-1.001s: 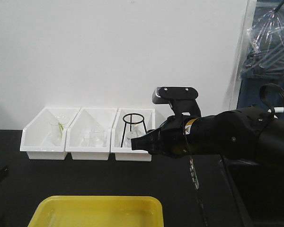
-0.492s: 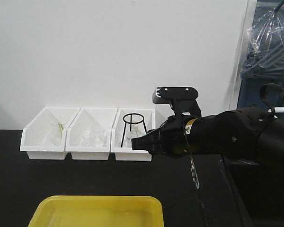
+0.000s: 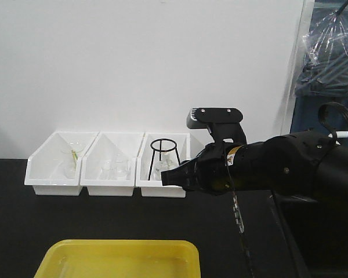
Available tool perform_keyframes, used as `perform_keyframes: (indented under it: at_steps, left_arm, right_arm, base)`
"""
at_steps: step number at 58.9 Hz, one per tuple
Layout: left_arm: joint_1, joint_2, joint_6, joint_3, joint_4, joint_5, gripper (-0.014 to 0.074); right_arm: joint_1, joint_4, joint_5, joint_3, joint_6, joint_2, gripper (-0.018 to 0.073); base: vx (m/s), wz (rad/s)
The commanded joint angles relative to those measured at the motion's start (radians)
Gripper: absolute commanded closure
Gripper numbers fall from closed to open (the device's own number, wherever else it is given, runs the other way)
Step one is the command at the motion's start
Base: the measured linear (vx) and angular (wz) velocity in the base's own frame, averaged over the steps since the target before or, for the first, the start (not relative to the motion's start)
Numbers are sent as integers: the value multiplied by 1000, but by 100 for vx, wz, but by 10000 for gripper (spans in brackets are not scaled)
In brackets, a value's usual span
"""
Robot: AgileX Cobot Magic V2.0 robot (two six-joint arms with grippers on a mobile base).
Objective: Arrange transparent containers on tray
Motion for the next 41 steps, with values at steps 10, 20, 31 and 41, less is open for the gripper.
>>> perform_keyframes:
  at_steps: [10,20,31,41]
  left_arm:
    - [-2,-11,-9,36,-10,-72,604]
    - [-2,-11,-9,36,-10,-72,604]
    - [-2,-11,-9,36,-10,-72,604]
    - [-2,-11,-9,36,-10,-72,604]
  right_arm:
    - [-3,-2,-69,-29,-10,-47,209]
    - [-3,-1,-68,-29,-10,-66,209]
    - [-4,15,-193,141,-18,-242,215]
    - [-18,-87,-432,480,-18,-482,267]
  base:
    - [0,0]
    - [0,0]
    - [0,0]
    - [0,0]
